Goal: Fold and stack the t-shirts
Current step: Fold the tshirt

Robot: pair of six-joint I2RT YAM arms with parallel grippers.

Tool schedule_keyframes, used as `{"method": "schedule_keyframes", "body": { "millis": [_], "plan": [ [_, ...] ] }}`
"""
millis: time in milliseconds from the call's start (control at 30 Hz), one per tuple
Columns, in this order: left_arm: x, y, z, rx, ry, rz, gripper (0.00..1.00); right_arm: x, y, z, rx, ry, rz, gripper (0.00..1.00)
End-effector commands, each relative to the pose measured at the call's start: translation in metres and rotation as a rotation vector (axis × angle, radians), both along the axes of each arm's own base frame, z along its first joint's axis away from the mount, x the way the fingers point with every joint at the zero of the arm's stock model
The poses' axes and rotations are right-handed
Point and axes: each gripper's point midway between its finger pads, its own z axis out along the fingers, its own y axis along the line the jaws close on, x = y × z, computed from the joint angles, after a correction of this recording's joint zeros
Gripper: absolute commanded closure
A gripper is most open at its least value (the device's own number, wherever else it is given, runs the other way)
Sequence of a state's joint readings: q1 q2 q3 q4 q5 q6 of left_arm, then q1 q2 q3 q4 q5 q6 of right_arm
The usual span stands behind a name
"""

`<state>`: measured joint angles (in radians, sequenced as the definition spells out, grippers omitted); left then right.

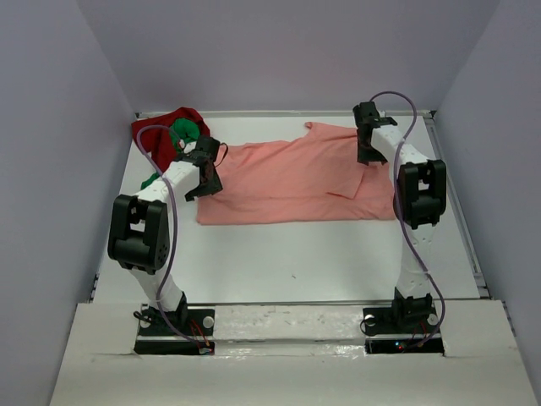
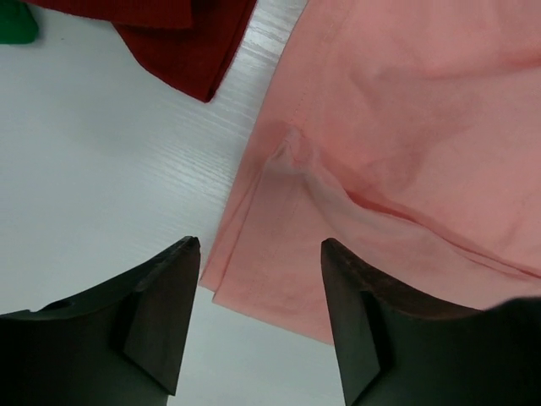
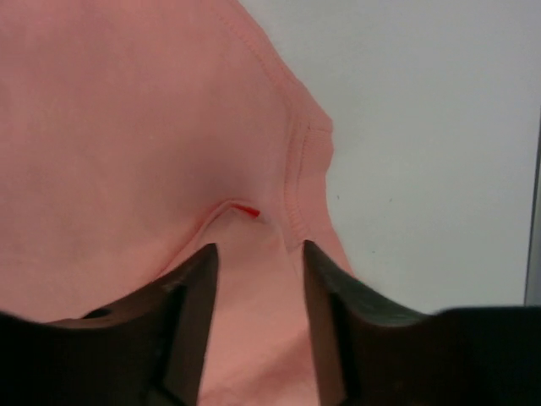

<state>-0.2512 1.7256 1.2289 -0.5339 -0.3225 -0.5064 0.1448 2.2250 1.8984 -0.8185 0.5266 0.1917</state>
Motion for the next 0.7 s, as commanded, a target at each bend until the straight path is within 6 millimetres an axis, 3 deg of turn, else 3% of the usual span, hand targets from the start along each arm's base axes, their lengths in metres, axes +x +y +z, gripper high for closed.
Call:
{"method": "schedule_keyframes", "body": {
  "millis": [0,200,233,367,400,433,467,500,533,567,600,667],
  "plan": [
    [0.012,0.006,0.017,0.017,-0.062,0.024,0.28,0.036,0.007,0.041,0.031,-0.152,0.056,0.38],
    [0.019,0.006,0.044,0.017,-0.138,0.011,0.24,0.043,0.007,0.078,0.027,-0.232,0.071,0.18],
    [0.019,0.007,0.048,0.02,-0.149,0.01,0.24,0.041,0.011,0.095,0.028,-0.264,0.075,0.18],
    [0.015,0.016,0.069,0.084,-0.187,0.028,0.23,0.017,0.032,0.12,0.13,-0.312,0.092,0.16],
    [0.013,0.017,0.074,0.099,-0.195,0.03,0.23,0.009,0.038,0.119,0.175,-0.311,0.104,0.17],
    [0.009,0.012,0.083,0.112,-0.211,0.019,0.23,-0.007,0.052,0.099,0.235,-0.259,0.125,0.18],
    [0.007,0.015,0.09,0.147,-0.226,0.026,0.23,-0.014,0.055,0.114,0.272,-0.316,0.123,0.21],
    [0.005,0.013,0.094,0.158,-0.236,0.023,0.23,-0.023,0.07,0.11,0.323,-0.308,0.159,0.23],
    [0.001,0.005,0.102,0.156,-0.259,0.004,0.23,-0.035,0.074,0.09,0.349,-0.274,0.17,0.26],
    [0.0,0.002,0.106,0.157,-0.268,-0.003,0.23,-0.041,0.078,0.086,0.382,-0.277,0.168,0.39],
    [-0.002,-0.001,0.108,0.152,-0.273,-0.011,0.23,-0.049,0.081,0.086,0.406,-0.275,0.173,0.46],
    [-0.006,-0.01,0.112,0.133,-0.285,-0.027,0.23,-0.065,0.089,0.064,0.454,-0.209,0.187,0.51]
  ]
}}
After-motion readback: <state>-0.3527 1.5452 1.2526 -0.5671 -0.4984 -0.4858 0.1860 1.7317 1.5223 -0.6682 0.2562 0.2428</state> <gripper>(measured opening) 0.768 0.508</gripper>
